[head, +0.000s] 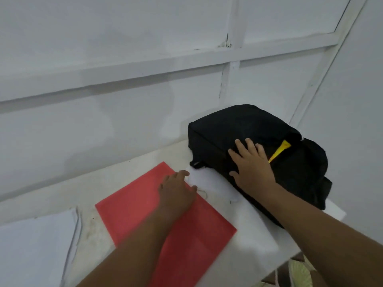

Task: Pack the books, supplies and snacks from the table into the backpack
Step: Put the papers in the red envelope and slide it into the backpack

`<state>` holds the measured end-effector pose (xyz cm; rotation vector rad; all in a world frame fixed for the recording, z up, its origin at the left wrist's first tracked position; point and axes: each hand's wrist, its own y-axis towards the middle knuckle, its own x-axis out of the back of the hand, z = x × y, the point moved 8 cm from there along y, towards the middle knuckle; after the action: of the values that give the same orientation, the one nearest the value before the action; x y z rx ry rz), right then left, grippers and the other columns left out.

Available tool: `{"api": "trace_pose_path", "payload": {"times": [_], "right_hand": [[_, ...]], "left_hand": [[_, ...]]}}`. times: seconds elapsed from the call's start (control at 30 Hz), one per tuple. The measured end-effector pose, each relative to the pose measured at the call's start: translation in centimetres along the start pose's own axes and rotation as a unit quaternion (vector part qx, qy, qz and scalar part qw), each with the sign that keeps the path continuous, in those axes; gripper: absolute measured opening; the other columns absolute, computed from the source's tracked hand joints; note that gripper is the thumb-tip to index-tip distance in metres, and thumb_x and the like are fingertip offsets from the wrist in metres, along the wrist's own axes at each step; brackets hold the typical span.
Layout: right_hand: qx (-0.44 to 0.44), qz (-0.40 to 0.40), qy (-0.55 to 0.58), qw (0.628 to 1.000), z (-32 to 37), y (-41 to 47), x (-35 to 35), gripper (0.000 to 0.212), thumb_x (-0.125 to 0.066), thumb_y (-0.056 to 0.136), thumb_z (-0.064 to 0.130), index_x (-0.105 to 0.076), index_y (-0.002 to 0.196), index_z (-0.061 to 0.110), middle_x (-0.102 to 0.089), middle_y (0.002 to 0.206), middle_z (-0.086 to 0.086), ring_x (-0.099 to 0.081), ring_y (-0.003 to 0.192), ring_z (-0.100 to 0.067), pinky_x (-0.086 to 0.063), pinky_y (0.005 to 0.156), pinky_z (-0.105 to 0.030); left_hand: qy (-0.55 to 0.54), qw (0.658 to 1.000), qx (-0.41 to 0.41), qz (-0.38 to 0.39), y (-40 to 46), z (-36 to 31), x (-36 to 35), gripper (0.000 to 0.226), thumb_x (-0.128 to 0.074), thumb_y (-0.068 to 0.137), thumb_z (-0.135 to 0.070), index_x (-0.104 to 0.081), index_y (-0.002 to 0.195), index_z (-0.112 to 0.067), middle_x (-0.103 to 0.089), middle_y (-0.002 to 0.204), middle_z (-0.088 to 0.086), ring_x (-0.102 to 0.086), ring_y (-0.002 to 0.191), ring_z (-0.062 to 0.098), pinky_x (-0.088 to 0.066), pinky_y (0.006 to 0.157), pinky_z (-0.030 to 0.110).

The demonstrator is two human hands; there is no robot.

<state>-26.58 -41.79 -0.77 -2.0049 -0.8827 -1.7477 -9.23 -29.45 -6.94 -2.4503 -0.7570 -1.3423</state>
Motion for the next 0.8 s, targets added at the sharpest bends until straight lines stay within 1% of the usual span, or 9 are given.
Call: {"api": "trace_pose_path", "payload": {"times": [0.1, 0.17, 0.27, 0.37, 0.47, 0.53, 0.6, 0.67, 0.8], "right_hand": [[0.012, -0.086, 0.045, 0.995, -0.5, 0.4, 0.4, 0.038, -0.083, 0.072, 0.027, -0.074, 0.107, 0.014, -0.067, 0.126, -0.009, -0.054, 0.126, -0.041, -0.041, 0.102, -0.054], [0.01, -0.128, 0.098, 0.987, -0.9, 0.7, 0.9, 0.025, -0.087, 0.067, 0.017, -0.076, 0.09, 0.012, -0.075, 0.105, -0.006, -0.063, 0.115, -0.04, -0.046, 0.094, -0.052], [-0.004, -0.176, 0.174, 0.969, -2.1, 1.1, 1.6, 0.018, -0.084, 0.07, 0.009, -0.075, 0.085, 0.012, -0.077, 0.087, -0.003, -0.067, 0.11, -0.037, -0.041, 0.091, -0.043], [-0.031, -0.158, 0.218, 0.963, -3.3, 1.7, 1.7, 0.009, -0.071, 0.086, 0.011, -0.074, 0.094, 0.014, -0.077, 0.089, -0.003, -0.061, 0.123, -0.032, -0.033, 0.095, -0.039], [-0.05, -0.134, 0.25, 0.958, -4.0, 2.2, 2.1, 0.012, -0.064, 0.093, 0.016, -0.073, 0.1, 0.016, -0.076, 0.098, -0.002, -0.054, 0.131, -0.027, -0.033, 0.101, -0.04], [-0.057, -0.134, 0.26, 0.955, -4.6, 2.4, 2.4, 0.013, -0.062, 0.095, 0.018, -0.073, 0.102, 0.018, -0.075, 0.103, -0.003, -0.053, 0.132, -0.026, -0.032, 0.102, -0.038], [-0.064, -0.134, 0.263, 0.953, -5.0, 2.6, 2.6, 0.012, -0.063, 0.095, 0.019, -0.073, 0.102, 0.018, -0.075, 0.104, -0.004, -0.054, 0.13, -0.027, -0.033, 0.102, -0.038], [-0.063, -0.14, 0.274, 0.949, -5.0, 2.6, 2.8, 0.009, -0.066, 0.093, 0.017, -0.074, 0.096, 0.018, -0.076, 0.096, -0.004, -0.057, 0.127, -0.029, -0.036, 0.1, -0.04], [-0.065, -0.136, 0.283, 0.947, -4.6, 2.4, 2.9, 0.009, -0.066, 0.092, 0.016, -0.074, 0.092, 0.017, -0.076, 0.092, -0.005, -0.058, 0.126, -0.031, -0.038, 0.097, -0.041]], "left_hand": [[0.047, 0.998, 0.043, -0.004, 2.2, -0.4, -1.7, 0.058, -0.061, 0.089, -0.048, -0.043, 0.14, -0.028, -0.051, 0.14, 0.0, -0.035, 0.133, 0.027, -0.028, 0.107, 0.043], [0.08, 0.995, 0.065, 0.006, 3.4, 0.1, -2.6, 0.06, -0.059, 0.089, -0.051, -0.04, 0.141, -0.027, -0.052, 0.137, 0.002, -0.038, 0.13, 0.029, -0.03, 0.104, 0.045], [0.09, 0.993, 0.075, 0.006, 4.5, 0.3, -3.1, 0.057, -0.064, 0.088, -0.046, -0.042, 0.138, -0.028, -0.056, 0.129, 0.001, -0.043, 0.124, 0.027, -0.032, 0.102, 0.045], [0.038, 0.996, 0.075, -0.021, 5.2, 0.3, -3.2, 0.05, -0.066, 0.086, -0.027, -0.045, 0.132, -0.025, -0.066, 0.098, -0.003, -0.056, 0.103, 0.023, -0.038, 0.09, 0.041], [-0.051, 0.996, 0.065, -0.045, 5.6, -0.4, -3.0, 0.048, -0.055, 0.082, -0.001, -0.045, 0.127, -0.014, -0.064, 0.068, 0.007, -0.058, 0.067, 0.024, -0.039, 0.06, 0.035], [-0.114, 0.99, 0.058, -0.062, 5.8, -1.2, -2.6, 0.046, -0.054, 0.082, 0.006, -0.044, 0.123, -0.01, -0.063, 0.07, 0.018, -0.056, 0.06, 0.026, -0.041, 0.052, 0.028], [-0.18, 0.978, 0.072, -0.077, 5.9, -1.2, -2.1, 0.044, -0.056, 0.083, 0.006, -0.044, 0.12, -0.014, -0.059, 0.081, 0.016, -0.055, 0.056, 0.023, -0.04, 0.041, 0.017], [-0.244, 0.961, 0.116, -0.055, 6.0, -0.7, -2.5, 0.04, -0.062, 0.084, -0.002, -0.049, 0.115, -0.024, -0.057, 0.094, 0.007, -0.06, 0.058, 0.026, -0.047, 0.044, 0.02], [-0.293, 0.947, 0.113, 0.065, 6.1, -1.4, -4.3, 0.032, -0.062, 0.084, -0.001, -0.07, 0.097, -0.029, -0.062, 0.075, 0.001, -0.054, 0.062, 0.021, -0.047, 0.062, 0.029]]}}
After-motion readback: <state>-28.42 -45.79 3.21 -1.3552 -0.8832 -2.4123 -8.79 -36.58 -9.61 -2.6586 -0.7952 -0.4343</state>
